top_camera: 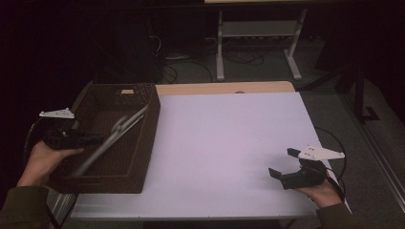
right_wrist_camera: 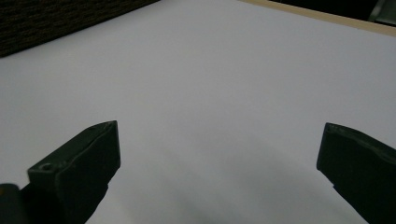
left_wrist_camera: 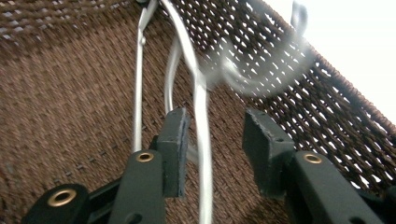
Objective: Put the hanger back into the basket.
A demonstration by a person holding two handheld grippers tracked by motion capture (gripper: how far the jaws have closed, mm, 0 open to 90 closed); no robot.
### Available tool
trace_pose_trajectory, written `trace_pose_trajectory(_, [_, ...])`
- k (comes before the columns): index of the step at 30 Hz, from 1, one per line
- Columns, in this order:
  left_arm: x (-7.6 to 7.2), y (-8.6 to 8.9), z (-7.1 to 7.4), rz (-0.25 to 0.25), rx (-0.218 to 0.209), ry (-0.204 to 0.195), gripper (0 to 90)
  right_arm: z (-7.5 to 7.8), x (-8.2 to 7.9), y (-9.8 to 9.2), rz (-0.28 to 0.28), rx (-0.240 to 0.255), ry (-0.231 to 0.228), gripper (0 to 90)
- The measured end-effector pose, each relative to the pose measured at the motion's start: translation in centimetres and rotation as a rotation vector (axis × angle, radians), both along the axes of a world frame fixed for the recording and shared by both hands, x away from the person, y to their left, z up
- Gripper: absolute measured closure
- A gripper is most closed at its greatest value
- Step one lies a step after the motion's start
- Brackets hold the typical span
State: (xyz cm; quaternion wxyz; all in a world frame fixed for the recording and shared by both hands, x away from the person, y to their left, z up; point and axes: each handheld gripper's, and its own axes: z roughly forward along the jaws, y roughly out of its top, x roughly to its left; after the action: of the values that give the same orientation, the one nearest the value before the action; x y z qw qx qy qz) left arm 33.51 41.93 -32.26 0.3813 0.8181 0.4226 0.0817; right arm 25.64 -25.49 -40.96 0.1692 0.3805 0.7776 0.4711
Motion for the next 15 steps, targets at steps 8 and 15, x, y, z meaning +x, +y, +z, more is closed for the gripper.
trace_pose_trajectory(8, [-0.5,-0.5,1.0,0.004,-0.099,-0.084,37.3,0.2,0.0,-0.1,-0.004,0.006,-0.007,0.0])
trace_pose_trajectory(15, [-1.2,-2.6,1.9,0.023,-0.144,-0.175,20.7,0.7,0.2,-0.3,-0.001,0.019,-0.036,0.0])
